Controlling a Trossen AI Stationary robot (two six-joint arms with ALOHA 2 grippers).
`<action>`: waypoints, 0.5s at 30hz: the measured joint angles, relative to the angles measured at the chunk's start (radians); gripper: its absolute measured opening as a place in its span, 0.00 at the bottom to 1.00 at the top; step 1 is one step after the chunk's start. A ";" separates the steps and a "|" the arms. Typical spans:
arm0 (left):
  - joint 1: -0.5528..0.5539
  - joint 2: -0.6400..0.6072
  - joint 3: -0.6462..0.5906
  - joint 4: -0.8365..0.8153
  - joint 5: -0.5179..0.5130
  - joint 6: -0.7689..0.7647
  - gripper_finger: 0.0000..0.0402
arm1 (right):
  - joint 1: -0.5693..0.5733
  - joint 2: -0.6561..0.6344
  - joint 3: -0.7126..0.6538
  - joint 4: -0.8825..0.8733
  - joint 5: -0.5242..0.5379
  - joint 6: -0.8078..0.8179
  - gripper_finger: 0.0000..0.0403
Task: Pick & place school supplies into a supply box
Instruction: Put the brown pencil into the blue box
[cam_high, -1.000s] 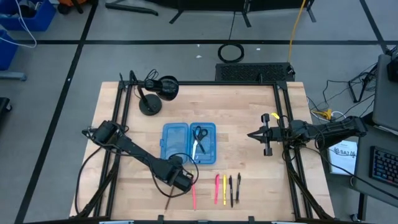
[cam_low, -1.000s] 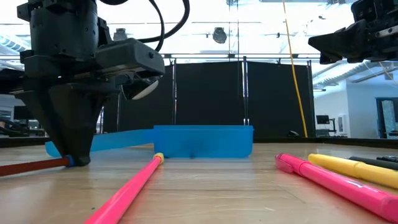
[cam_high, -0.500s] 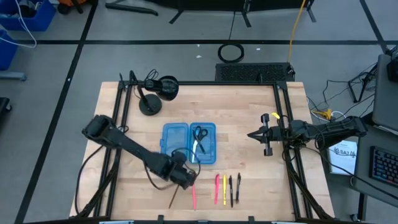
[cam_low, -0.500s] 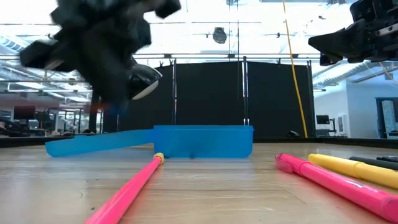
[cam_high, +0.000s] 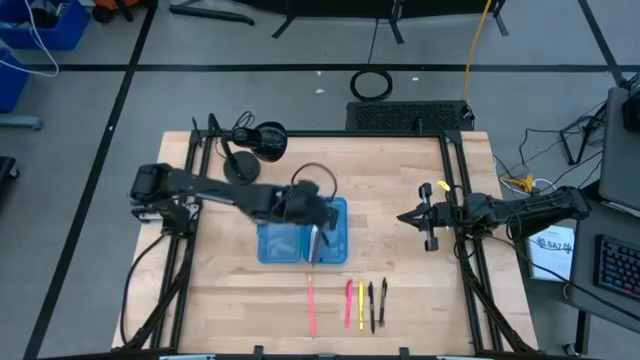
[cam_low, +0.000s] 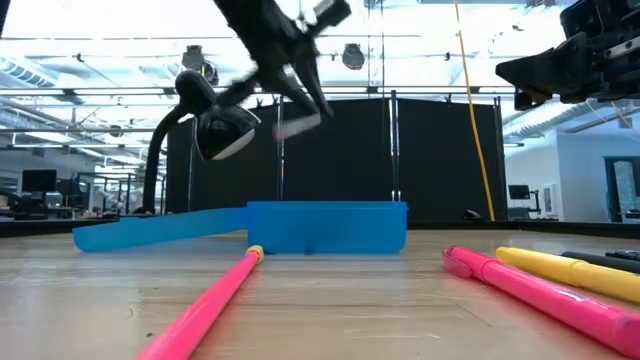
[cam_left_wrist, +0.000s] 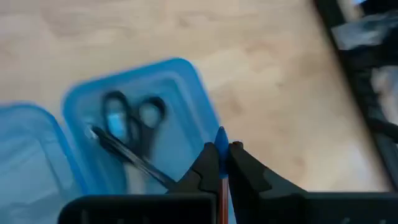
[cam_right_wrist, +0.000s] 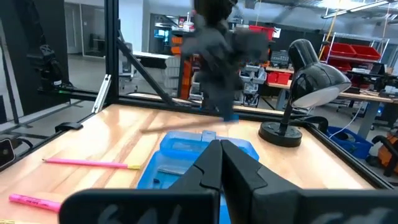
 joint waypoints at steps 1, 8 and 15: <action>0.024 0.019 0.000 0.003 0.015 0.014 0.03 | 0.000 0.000 0.000 -0.001 0.000 0.002 0.00; 0.110 0.159 -0.001 0.021 0.093 0.014 0.06 | 0.000 0.003 0.000 -0.017 0.000 0.018 0.00; 0.138 0.239 -0.002 0.041 0.115 0.023 0.04 | 0.000 0.007 0.000 -0.025 0.000 0.014 0.00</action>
